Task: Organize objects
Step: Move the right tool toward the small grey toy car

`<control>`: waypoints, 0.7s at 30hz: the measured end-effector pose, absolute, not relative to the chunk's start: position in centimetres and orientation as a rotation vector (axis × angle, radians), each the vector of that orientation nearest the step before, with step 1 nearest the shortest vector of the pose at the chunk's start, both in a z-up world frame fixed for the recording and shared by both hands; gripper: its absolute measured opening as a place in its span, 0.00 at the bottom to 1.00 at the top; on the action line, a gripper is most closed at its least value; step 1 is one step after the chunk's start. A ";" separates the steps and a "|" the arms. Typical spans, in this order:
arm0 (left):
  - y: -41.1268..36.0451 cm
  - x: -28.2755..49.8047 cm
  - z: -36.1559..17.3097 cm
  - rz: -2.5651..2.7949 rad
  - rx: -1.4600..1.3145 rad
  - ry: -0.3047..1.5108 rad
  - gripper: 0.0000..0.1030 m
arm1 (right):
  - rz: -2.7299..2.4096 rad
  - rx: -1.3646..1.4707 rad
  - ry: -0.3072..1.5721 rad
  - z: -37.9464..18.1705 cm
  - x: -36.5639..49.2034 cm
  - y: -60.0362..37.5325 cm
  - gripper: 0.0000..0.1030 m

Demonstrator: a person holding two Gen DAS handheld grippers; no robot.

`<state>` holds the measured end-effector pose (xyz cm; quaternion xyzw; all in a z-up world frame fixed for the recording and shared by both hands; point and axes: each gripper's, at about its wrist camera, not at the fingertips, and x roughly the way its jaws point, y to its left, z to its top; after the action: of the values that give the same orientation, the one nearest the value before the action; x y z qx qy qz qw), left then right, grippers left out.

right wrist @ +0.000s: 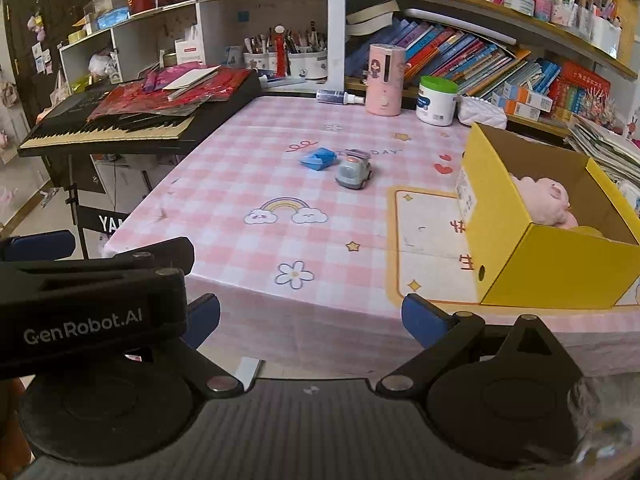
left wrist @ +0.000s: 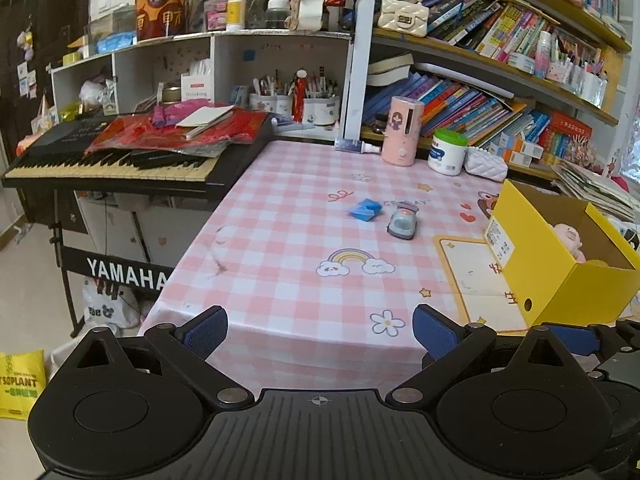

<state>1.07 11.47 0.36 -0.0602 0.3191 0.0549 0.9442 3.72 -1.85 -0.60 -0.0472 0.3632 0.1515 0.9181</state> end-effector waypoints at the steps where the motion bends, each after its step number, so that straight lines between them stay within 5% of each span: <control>1: 11.7 1.1 0.3 0.112 -0.127 0.654 0.97 | 0.312 -0.100 0.750 -0.6 3.7 -1.7 0.96; 21: 13.1 5.8 -1.4 0.131 -0.168 0.717 0.98 | 0.336 -0.122 0.796 -2.1 7.9 0.0 0.96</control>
<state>5.84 13.08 -1.42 -0.0822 0.3504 0.0642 0.9308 7.94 0.03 -2.13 -0.0593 0.3856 0.1629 0.9062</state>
